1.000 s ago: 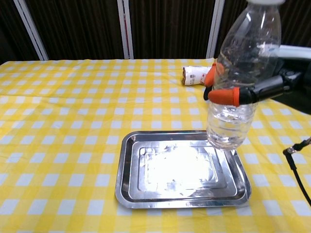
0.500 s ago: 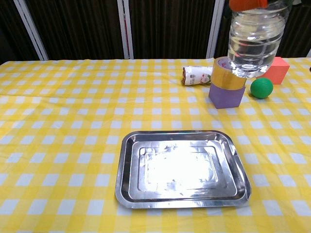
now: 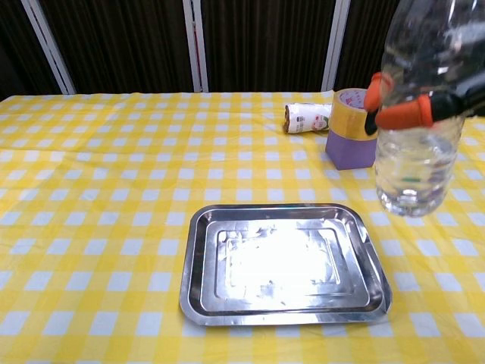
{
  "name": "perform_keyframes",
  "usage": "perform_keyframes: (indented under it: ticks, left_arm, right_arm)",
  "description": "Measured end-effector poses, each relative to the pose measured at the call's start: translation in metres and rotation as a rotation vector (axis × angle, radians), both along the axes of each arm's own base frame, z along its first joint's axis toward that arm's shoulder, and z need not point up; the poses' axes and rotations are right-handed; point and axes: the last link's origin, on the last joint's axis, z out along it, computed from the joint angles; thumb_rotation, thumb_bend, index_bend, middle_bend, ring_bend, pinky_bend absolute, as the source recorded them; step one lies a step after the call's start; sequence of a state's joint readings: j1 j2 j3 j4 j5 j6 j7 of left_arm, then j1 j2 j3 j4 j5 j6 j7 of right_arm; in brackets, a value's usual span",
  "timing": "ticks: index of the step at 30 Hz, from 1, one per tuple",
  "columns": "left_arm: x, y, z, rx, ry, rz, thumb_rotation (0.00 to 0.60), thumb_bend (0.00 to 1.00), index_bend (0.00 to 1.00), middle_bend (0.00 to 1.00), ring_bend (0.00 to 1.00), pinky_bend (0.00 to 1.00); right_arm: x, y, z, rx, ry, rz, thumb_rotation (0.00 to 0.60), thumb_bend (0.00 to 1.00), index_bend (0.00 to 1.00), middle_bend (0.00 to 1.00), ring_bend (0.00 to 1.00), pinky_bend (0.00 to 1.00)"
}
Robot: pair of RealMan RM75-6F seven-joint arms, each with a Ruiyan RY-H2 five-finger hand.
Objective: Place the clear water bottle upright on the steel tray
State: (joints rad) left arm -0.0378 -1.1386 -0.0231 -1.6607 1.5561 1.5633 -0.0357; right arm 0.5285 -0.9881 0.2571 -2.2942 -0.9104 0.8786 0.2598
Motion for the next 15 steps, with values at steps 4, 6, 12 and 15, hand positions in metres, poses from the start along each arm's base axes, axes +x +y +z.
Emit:
perform_keyframes:
  ticks: [4, 6, 12, 15]
  left_arm:
    - [0.000, 0.000, 0.000, -0.001, 0.001, -0.001, 0.600, 0.18, 0.18, 0.00, 0.00, 0.00]
    - [0.000, -0.001, 0.000, 0.000, 0.001, -0.001, 0.600, 0.18, 0.18, 0.00, 0.00, 0.00]
    - [-0.001, 0.001, -0.001, 0.001, 0.012, 0.007, 0.600, 0.18, 0.18, 0.00, 0.00, 0.00]
    - [-0.001, 0.001, -0.002, -0.004, 0.012, 0.006, 0.600, 0.18, 0.18, 0.00, 0.00, 0.00]
  right_arm:
    - [-0.022, 0.009, -0.028, 0.057, -0.051, -0.048, 0.600, 0.57, 0.74, 0.63, 0.25, 0.00]
    - [-0.031, 0.010, -0.037, 0.065, -0.070, -0.061, 0.600, 0.57, 0.74, 0.63, 0.25, 0.00]
    - [-0.035, 0.011, -0.038, 0.047, -0.126, -0.034, 0.600, 0.57, 0.74, 0.64, 0.25, 0.00]
    - [-0.030, 0.008, -0.023, 0.010, -0.126, -0.010, 0.600, 0.57, 0.74, 0.64, 0.25, 0.00]
